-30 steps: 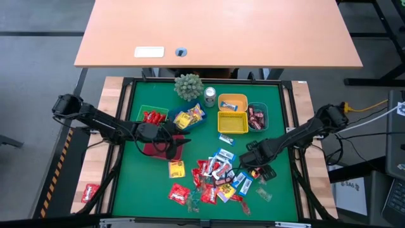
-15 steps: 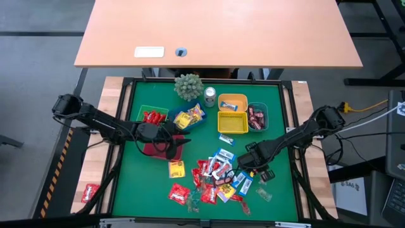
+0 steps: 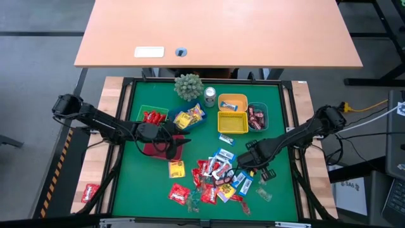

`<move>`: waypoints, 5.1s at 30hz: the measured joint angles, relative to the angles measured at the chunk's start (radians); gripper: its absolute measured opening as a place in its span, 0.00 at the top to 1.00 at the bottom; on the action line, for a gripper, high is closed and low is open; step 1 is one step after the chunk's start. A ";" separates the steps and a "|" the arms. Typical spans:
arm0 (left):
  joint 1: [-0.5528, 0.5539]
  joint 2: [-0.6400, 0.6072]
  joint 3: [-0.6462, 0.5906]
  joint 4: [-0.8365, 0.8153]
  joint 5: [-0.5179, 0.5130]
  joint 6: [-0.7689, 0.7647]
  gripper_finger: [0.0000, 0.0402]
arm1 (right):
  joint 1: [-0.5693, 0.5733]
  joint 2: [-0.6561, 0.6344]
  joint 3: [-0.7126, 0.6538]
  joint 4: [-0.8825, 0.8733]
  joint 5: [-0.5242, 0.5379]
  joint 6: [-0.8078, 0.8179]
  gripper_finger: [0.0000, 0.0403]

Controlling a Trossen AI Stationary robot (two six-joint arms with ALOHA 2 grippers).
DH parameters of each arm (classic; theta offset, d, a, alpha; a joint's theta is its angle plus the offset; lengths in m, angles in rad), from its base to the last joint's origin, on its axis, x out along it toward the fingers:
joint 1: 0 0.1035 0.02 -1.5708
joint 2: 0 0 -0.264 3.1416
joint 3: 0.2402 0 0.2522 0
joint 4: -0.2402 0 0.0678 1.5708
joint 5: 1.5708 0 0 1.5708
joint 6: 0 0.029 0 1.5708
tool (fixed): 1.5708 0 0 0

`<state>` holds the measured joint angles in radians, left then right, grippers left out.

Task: Sort candy
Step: Put the red chocolate bar into the green bin, then put the blue chocolate bar into the orange bin

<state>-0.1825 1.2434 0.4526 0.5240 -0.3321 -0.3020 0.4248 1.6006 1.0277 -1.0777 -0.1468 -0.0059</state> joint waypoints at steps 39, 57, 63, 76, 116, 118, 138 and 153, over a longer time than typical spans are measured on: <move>0.000 0.000 0.000 -0.015 0.000 -0.001 0.62 | -0.711 -0.140 0.185 -0.075 0.208 -0.423 0.98; 0.000 0.000 0.000 -0.015 -0.077 -0.001 0.62 | -0.739 -0.139 0.185 0.199 0.030 -0.447 0.98; 0.000 0.000 0.000 -0.015 -0.078 -0.001 0.62 | -0.739 -0.139 0.185 0.214 0.023 -0.447 0.98; 0.000 0.000 0.000 -0.014 -0.078 -0.001 0.62 | -0.739 -0.138 0.082 0.204 -0.015 -0.446 0.98; 0.000 0.000 0.000 -0.015 -0.078 -0.001 0.62 | -0.430 -0.127 0.181 0.192 -0.048 -0.010 0.51; 0.000 0.000 0.000 -0.016 -0.078 -0.001 0.62 | -0.375 -0.114 0.181 0.206 0.011 0.048 0.51; -0.001 0.000 0.000 -0.031 -0.076 -0.001 0.62 | -0.169 0.141 0.181 0.165 0.200 0.298 0.51; -0.001 0.000 0.000 -0.038 -0.073 -0.001 0.62 | -0.169 0.235 0.181 0.224 0.153 0.297 0.51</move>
<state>-0.1837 1.2434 0.4525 0.4862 -0.4054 -0.3027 0.2554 1.8355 1.2083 -0.8537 0.0062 0.2910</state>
